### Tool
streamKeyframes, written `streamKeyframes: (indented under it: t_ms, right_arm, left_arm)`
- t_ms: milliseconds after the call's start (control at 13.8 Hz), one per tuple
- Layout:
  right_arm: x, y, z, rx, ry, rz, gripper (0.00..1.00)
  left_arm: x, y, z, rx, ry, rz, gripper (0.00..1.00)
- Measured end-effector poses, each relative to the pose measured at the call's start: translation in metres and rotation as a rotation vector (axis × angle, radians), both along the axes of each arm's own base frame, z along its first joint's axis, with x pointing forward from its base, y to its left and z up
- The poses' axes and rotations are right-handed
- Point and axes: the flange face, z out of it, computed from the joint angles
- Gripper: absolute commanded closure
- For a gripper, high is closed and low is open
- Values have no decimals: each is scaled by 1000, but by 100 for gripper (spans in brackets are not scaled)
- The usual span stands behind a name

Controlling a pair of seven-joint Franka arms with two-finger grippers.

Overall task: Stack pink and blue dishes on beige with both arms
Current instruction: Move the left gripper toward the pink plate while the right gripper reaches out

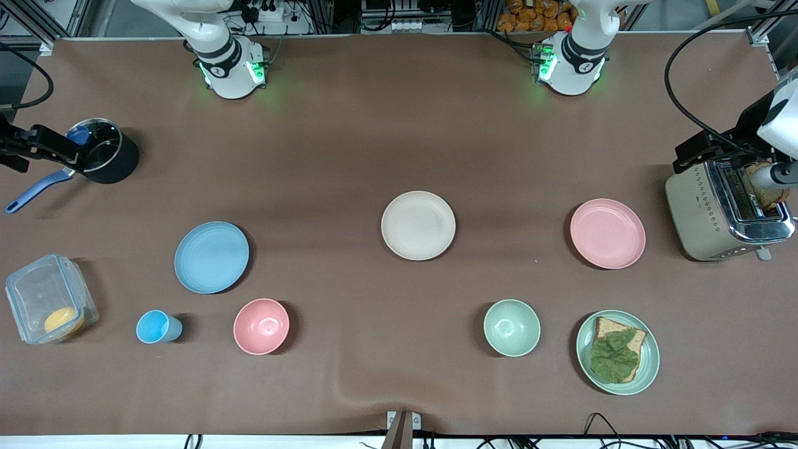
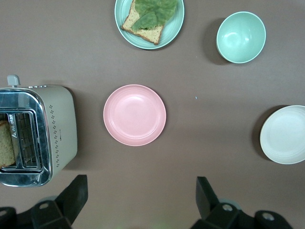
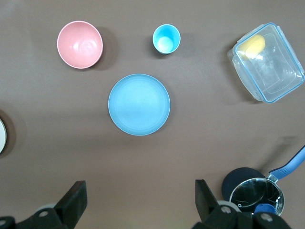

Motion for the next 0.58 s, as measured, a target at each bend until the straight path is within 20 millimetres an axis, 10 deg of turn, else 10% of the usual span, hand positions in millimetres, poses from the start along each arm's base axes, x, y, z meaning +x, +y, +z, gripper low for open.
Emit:
streamKeyframes:
  t_ms: [364, 582]
  right_arm:
    - [0, 0, 0, 0, 2, 3, 0]
    - [0, -1, -2, 1, 10, 9, 0]
  left_arm:
    - [3, 8, -9, 0, 19, 14, 0]
    - [23, 32, -54, 29, 80, 39, 0]
